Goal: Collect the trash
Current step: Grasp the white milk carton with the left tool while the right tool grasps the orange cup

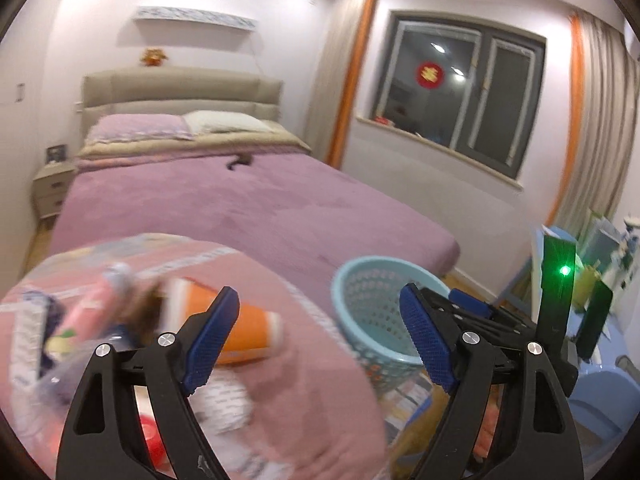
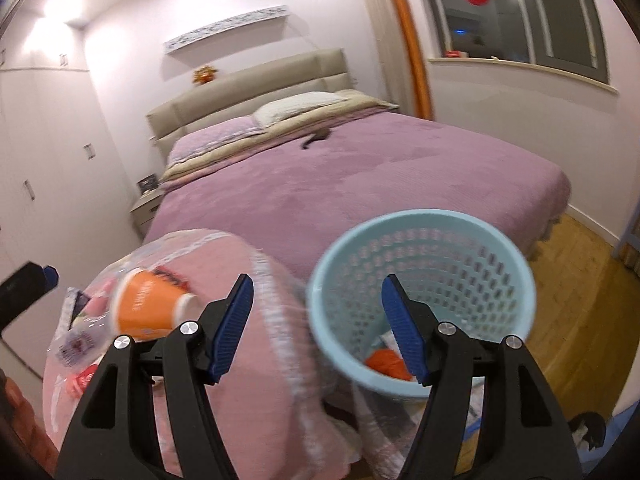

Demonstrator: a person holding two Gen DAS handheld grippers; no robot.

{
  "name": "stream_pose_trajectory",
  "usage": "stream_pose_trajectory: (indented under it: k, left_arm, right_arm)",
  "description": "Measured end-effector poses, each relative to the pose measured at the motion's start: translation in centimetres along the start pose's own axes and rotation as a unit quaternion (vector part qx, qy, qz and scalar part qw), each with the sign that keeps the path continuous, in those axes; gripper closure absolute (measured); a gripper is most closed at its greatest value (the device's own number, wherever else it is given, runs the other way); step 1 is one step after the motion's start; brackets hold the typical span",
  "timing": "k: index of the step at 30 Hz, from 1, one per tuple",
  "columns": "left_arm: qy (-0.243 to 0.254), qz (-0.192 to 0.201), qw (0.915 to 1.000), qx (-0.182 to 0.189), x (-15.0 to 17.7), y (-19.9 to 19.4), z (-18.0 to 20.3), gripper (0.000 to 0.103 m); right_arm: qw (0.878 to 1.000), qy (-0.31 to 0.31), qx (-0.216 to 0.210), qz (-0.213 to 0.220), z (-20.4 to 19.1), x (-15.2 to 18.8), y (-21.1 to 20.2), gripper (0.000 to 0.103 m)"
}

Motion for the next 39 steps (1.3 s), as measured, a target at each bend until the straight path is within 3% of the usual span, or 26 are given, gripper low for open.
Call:
stream_pose_trajectory:
  k: [5,10,14,19,26,30,37,39]
  left_arm:
    - [-0.019,0.03,0.9974,-0.063,-0.4,-4.1,-4.8,0.023]
    - [-0.057,0.044,0.9889,-0.13,-0.1,-7.5,-11.1,0.02]
    - [-0.091,0.035,0.9808,-0.169,0.6,-8.9,-15.9,0.02]
    - [-0.1,-0.007,0.9709,-0.217,2.4,-8.5,-21.5,0.02]
    - [-0.126,-0.079,0.9624,-0.227,5.7,-5.2,-26.9,0.02]
    - [-0.134,-0.108,0.9638,-0.204,7.2,-3.9,-28.0,0.02]
    - [-0.154,-0.1,0.965,-0.187,8.2,-3.1,-28.8,0.021]
    - [-0.161,-0.09,0.9665,-0.178,8.4,-3.1,-29.0,0.032]
  right_arm:
    - [0.999,-0.029,-0.027,-0.007,-3.9,0.2,0.6,0.04]
    - [0.996,-0.077,-0.049,-0.013,-8.5,0.6,1.4,0.04]
    - [0.991,-0.112,-0.067,-0.015,-11.5,0.7,2.1,0.032]
    - [0.987,-0.138,-0.079,-0.022,-14.5,0.3,3.9,0.03]
    - [0.984,-0.149,-0.082,-0.045,-15.7,-0.2,6.7,0.029]
    - [0.983,-0.151,-0.086,-0.056,-16.0,-0.5,8.2,0.029]
    - [0.979,-0.15,-0.115,-0.08,-16.8,-0.7,10.6,0.029]
    - [0.976,-0.152,-0.124,-0.09,-17.0,-0.5,11.5,0.029]
Point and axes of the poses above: each gripper's, at about its wrist camera, not at the fingertips, and y roughly the way its jaws point, z to its right, x to its underside, the point moved 5 cm from there along y, roughly the way its jaws point, and after that the axes turned 1 degree about -z, right-handed, at the moved point
